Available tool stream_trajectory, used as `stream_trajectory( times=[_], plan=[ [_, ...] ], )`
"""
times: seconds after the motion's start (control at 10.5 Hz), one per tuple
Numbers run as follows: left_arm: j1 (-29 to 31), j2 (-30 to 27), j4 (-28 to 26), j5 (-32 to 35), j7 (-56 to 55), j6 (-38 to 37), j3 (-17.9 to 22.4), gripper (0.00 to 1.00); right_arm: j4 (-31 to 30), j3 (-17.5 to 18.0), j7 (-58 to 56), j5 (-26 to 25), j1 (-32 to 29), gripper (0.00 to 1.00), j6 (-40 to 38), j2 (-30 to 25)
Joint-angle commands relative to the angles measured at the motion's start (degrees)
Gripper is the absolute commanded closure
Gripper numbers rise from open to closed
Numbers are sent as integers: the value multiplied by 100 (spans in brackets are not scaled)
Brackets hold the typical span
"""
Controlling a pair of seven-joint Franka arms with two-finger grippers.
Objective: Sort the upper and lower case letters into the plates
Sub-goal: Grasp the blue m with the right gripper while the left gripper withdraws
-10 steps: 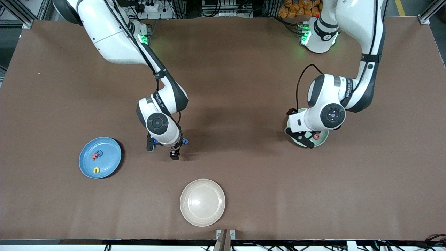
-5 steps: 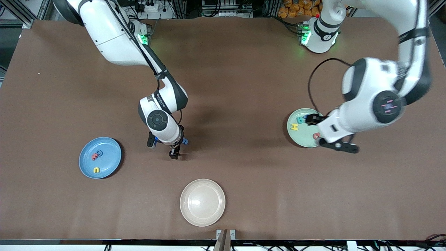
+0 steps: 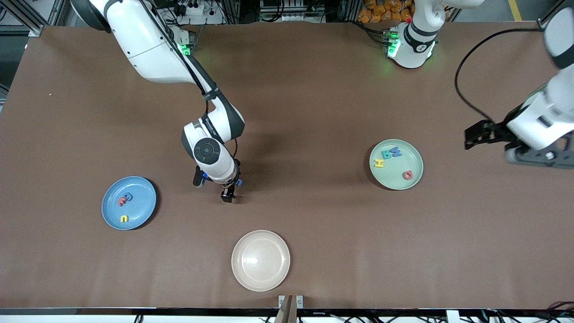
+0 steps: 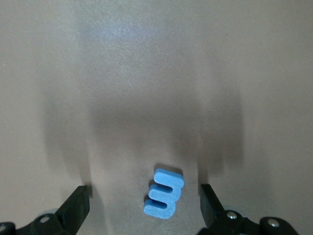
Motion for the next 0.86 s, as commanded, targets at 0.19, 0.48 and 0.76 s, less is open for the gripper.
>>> stream_trajectory(
  times=[0.19, 0.48, 0.76],
  plan=[
    [87, -121, 62, 142, -81, -21, -69, 0, -368, -50, 265, -150, 100, 0, 158, -157],
    [498, -129, 63, 90, -63, -21, -60, 0, -368, -50, 265, -282, 100, 0, 149, -174],
    [447, -129, 72, 80, -89, -21, -61, 0, -368, -50, 265, -545, 91, 81, 149, -174]
  ],
)
